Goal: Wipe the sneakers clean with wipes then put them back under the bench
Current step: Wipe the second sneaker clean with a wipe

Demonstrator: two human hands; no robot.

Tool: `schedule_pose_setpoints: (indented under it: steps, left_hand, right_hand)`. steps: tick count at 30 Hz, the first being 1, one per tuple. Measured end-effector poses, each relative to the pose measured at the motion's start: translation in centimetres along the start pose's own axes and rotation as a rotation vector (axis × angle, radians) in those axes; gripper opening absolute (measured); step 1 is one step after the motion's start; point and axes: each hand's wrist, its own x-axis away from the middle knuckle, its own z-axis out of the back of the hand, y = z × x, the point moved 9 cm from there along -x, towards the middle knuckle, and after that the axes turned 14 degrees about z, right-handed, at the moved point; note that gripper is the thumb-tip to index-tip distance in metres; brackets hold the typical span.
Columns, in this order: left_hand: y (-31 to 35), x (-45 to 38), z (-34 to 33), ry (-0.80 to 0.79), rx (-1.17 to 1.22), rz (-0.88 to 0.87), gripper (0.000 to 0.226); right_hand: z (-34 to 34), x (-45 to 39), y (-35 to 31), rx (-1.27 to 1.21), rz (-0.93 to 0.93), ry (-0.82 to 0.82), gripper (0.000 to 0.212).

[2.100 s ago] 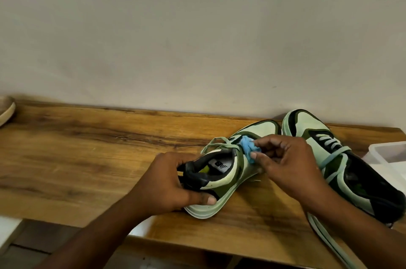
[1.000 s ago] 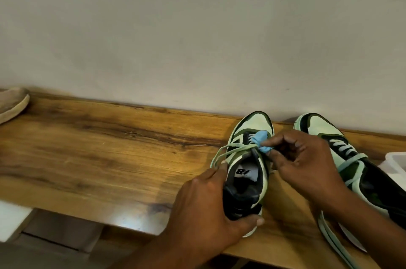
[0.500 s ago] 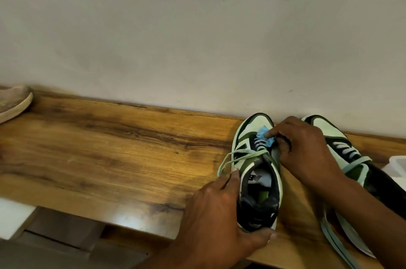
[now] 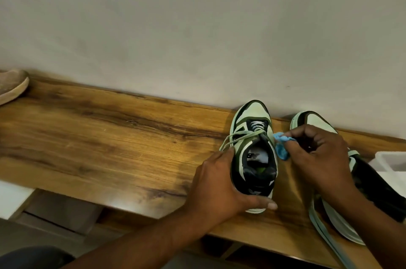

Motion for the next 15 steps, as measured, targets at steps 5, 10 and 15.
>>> schedule_pose_setpoints:
  steps: [5,10,15]
  left_hand:
    - [-0.3,-0.7,-1.0,-0.105,-0.107,-0.028,0.128]
    - [-0.8,-0.3,-1.2,-0.129,0.017,-0.013,0.093]
    - [-1.8,-0.8,-1.6,-0.135,0.032,0.035,0.093]
  right_hand:
    - [0.7,0.7,-3.5,-0.090,0.237,-0.002,0.014]
    - [-1.0,4.1,-10.5,0.080,0.599,-0.188,0.019]
    - [-5.7,6.8,-11.3,0.367,0.544,-0.524,0.031]
